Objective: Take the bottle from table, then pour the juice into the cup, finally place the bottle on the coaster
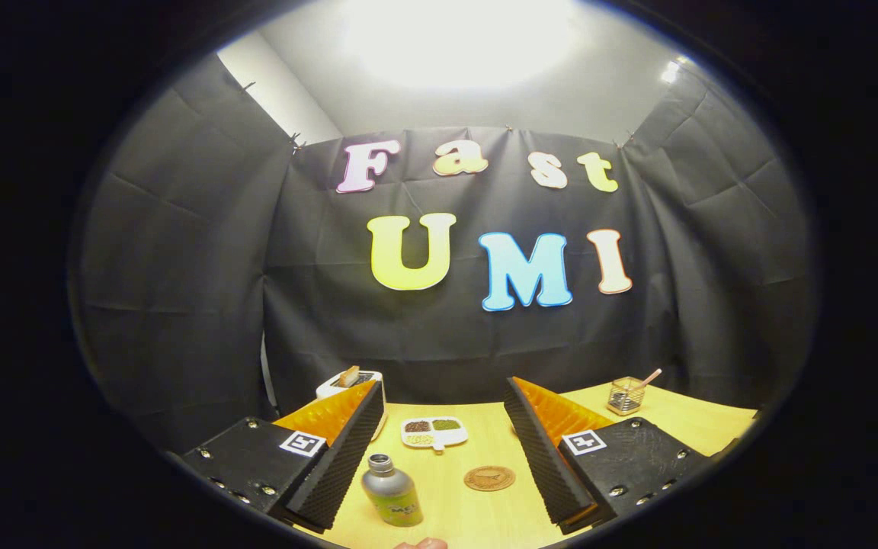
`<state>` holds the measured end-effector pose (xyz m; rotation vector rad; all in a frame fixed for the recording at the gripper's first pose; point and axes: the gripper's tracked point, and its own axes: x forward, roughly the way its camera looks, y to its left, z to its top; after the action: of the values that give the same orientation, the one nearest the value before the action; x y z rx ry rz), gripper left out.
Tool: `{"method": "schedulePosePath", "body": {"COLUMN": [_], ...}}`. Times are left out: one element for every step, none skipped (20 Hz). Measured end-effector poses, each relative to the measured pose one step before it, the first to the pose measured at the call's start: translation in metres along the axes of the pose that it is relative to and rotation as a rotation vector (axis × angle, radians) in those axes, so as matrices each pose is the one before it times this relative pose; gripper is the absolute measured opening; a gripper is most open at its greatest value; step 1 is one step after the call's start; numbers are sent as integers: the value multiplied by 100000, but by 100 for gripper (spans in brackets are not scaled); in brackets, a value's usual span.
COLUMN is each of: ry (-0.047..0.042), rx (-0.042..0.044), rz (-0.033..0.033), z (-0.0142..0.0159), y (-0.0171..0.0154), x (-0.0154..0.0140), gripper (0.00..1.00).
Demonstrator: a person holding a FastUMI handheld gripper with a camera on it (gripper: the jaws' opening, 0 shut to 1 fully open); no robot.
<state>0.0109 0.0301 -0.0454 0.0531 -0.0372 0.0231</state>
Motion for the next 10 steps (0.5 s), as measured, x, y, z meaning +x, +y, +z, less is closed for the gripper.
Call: {"method": "schedulePosePath", "body": {"ry": [363,1058,1374,1373,978,746,910,992,881,777], "rx": [560,100,-455,-564,-592,-668,-606,-488,-200,142], "rz": [1189,35,-108,348,580,515,191,135,369,698], "z": [-584,-611,-806,-603,-620,-395,-609,-646,-644,-550], "y": [608,248,264,418,566,406,327,235,378,437], "x": [160,132,237,182,148,179,174,197,199,289], "gripper": [97,97,97,97,97,98,97,97,97,97]}}
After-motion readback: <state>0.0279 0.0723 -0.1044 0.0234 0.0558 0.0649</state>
